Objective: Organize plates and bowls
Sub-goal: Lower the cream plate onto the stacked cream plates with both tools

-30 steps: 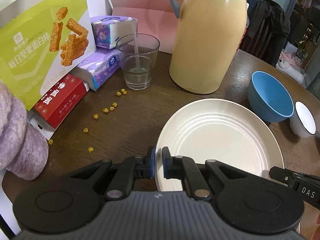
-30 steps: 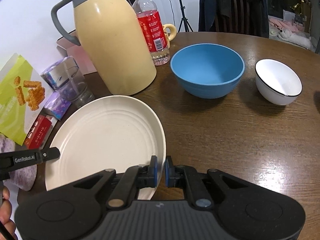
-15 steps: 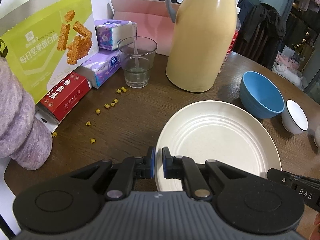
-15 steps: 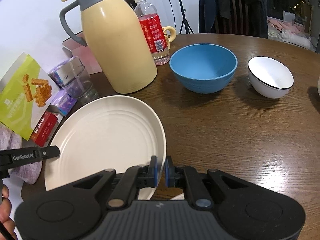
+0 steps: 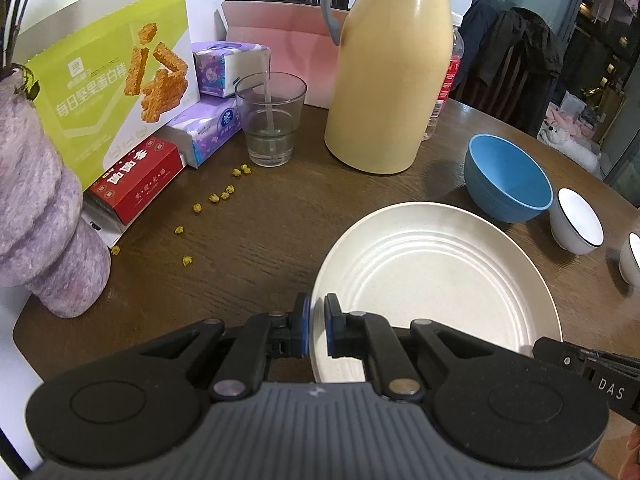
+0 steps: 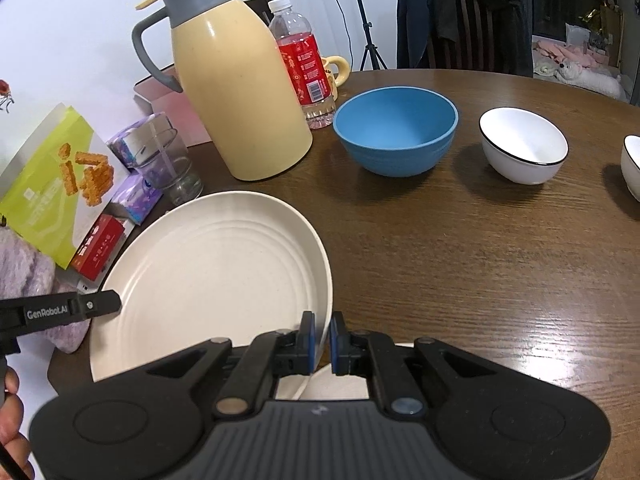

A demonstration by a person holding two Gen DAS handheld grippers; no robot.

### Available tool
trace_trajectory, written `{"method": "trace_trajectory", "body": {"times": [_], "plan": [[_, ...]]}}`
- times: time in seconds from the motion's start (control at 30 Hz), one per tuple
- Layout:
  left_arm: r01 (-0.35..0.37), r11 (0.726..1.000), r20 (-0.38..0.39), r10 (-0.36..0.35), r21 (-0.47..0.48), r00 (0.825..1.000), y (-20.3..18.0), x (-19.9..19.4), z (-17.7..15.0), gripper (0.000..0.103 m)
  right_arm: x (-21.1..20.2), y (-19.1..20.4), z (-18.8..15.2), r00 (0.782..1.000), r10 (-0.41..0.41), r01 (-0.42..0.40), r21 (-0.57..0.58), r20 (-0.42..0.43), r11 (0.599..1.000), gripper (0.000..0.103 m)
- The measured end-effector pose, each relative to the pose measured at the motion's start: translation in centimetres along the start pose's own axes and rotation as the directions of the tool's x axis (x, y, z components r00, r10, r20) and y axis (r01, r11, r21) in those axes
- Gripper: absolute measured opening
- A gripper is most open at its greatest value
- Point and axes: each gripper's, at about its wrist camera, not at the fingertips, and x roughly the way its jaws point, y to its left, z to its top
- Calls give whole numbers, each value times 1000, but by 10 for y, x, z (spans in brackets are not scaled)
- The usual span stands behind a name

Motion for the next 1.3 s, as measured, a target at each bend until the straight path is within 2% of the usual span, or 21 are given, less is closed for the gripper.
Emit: {"method": "trace_trajectory", "body": {"times": [0.93, 1.3], "plan": [[10, 999, 19, -10, 42, 1000, -25, -31, -41, 8, -34, -27, -35, 1000, 8, -8, 19, 13, 1000, 7], [31, 998, -4, -31, 56, 1000, -36, -32, -55, 8, -41, -42, -47, 1000, 0, 0, 41, 9, 999, 7]]}}
